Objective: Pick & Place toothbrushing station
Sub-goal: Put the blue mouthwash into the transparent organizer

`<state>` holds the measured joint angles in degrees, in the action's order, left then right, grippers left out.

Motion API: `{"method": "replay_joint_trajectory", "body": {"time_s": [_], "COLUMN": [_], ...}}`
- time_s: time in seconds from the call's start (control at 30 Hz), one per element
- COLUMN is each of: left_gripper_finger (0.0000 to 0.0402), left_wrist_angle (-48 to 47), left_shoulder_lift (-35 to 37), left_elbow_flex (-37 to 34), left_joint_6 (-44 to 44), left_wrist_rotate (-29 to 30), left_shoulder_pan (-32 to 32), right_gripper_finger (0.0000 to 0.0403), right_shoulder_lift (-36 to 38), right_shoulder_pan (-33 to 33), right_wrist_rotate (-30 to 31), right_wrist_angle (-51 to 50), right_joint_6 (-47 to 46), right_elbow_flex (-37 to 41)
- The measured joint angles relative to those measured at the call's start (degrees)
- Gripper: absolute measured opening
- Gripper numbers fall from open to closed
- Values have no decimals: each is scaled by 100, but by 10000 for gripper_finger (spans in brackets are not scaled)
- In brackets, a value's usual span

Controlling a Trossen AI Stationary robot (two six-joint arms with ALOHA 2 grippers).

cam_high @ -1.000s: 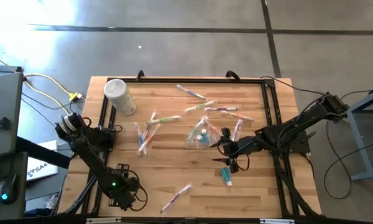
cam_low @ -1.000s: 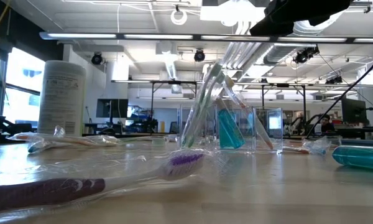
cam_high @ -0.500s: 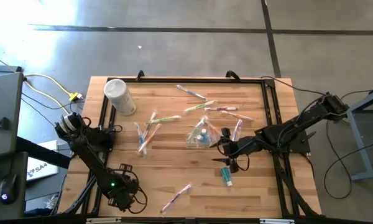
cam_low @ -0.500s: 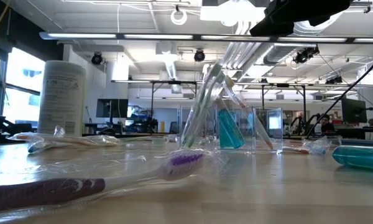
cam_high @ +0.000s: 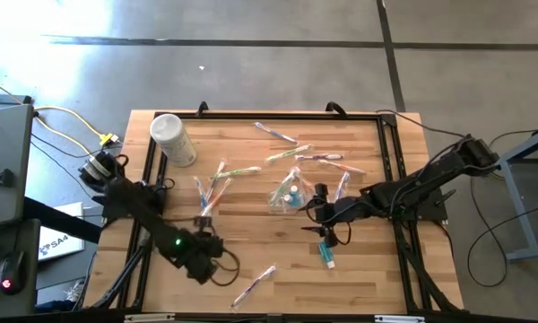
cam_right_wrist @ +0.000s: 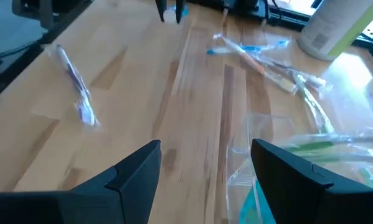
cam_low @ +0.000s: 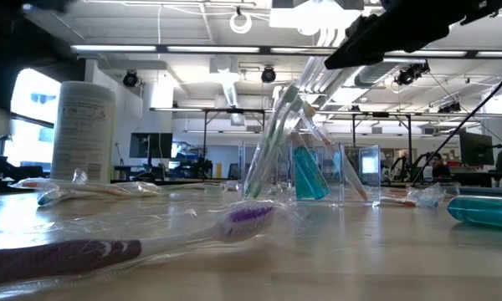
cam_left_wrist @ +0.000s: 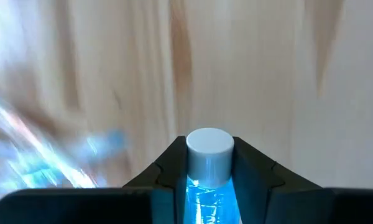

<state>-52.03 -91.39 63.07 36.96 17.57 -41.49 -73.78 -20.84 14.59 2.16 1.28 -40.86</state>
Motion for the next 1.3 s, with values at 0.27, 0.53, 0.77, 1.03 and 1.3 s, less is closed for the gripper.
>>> {"method": "replay_joint_trajectory", "body": {"time_s": [0.27,0.53,0.77,1.03,1.3], "left_gripper_finger": [85,85,85,85,85], "left_wrist_angle": [392,3249,4645,5751,6249], "left_shoulder_lift": [322,495,170,-369,-344], "left_elbow_flex": [1078,1322,1320,1310,1318], "left_joint_6": [-2316,-6063,-6803,-6845,-6866], "left_wrist_rotate": [147,-1061,-2047,-2505,-2774], "left_shoulder_pan": [654,1056,1593,2106,2284], "right_gripper_finger": [243,243,243,243,243], "right_shoulder_lift": [-163,-163,-163,-161,-271], "right_shoulder_pan": [0,0,37,33,37], "right_wrist_rotate": [5,-72,-1258,-1782,-2126], "right_wrist_angle": [518,1627,2190,2475,2419], "right_joint_6": [332,921,994,984,922], "right_elbow_flex": [0,-2,-2,-2,-2]}}
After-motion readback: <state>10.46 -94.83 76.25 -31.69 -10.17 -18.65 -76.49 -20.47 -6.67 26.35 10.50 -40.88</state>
